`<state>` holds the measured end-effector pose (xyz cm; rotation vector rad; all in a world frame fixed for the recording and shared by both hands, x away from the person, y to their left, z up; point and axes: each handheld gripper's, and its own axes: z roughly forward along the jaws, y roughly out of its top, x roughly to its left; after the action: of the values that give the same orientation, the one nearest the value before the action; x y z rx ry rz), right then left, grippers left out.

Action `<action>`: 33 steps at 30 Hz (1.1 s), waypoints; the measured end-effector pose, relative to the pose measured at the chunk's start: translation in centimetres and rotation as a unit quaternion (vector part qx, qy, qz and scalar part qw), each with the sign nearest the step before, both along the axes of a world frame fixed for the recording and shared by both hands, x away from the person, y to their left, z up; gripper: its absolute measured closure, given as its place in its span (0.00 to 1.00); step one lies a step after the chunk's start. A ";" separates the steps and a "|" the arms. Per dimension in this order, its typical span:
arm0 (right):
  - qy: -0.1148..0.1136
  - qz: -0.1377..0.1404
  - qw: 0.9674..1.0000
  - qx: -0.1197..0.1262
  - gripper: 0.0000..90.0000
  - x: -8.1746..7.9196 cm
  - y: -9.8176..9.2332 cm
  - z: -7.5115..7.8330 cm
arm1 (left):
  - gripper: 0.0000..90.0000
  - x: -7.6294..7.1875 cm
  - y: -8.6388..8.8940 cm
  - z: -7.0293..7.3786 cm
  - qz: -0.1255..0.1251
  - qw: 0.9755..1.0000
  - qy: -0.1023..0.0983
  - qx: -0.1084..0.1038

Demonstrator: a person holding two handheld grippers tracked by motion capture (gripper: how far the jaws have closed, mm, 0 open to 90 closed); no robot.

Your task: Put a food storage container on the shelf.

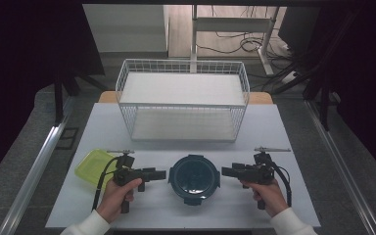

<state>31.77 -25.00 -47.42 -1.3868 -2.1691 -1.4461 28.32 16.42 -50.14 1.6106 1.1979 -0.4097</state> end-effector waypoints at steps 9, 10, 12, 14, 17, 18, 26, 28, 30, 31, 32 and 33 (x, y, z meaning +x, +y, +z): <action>0.018 0.014 1.000 0.005 0.24 0.2 0.9 -0.7 | 0.20 1.3 -1.4 -1.0 -0.020 0.999 0.025 -0.016; 0.020 0.015 1.000 0.007 0.24 0.2 0.9 -0.7 | 0.20 1.5 -1.5 -1.2 -0.021 0.999 0.028 -0.019; 0.020 0.015 1.000 0.005 0.24 0.2 1.0 -0.8 | 0.20 1.7 -1.7 -1.5 -0.023 0.999 0.034 -0.022; 0.020 0.016 1.000 0.002 0.24 0.2 1.0 -0.9 | 0.21 1.9 -1.8 -1.7 -0.028 0.999 0.036 -0.024; 0.021 0.016 1.000 0.002 0.24 0.2 1.0 -0.9 | 0.21 2.1 -2.0 -2.0 -0.040 0.998 0.039 -0.033; 0.021 0.016 1.000 0.002 0.24 0.2 1.0 -0.9 | 0.21 2.2 -2.0 -2.1 -0.043 0.998 0.039 -0.038; 0.025 0.022 0.999 -0.002 0.24 0.1 1.2 -1.3 | 0.25 2.7 -2.0 -2.8 -0.056 0.996 0.044 -0.050; 0.027 0.024 0.999 -0.004 0.24 0.1 1.3 -1.4 | 0.25 2.7 -2.2 -3.0 -0.056 0.996 0.047 -0.046; 0.031 0.025 0.999 -0.002 0.24 0.0 1.3 -1.5 | 0.26 2.7 -2.3 -3.1 -0.057 0.996 0.050 -0.047; 0.032 0.025 0.999 -0.002 0.24 0.0 1.4 -1.6 | 0.26 2.7 -2.3 -3.1 -0.059 0.996 0.049 -0.045; 0.033 0.026 0.999 -0.004 0.24 0.0 1.4 -1.6 | 0.27 2.7 -2.3 -3.1 -0.059 0.996 0.050 -0.046; 0.034 0.027 0.999 -0.004 0.24 0.0 1.4 -1.7 | 0.27 2.7 -2.4 -3.2 -0.062 0.996 0.051 -0.047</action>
<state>31.78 -23.58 -49.12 -1.3491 -2.1544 -1.3526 31.01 14.06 -53.34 1.6030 1.1399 -0.6253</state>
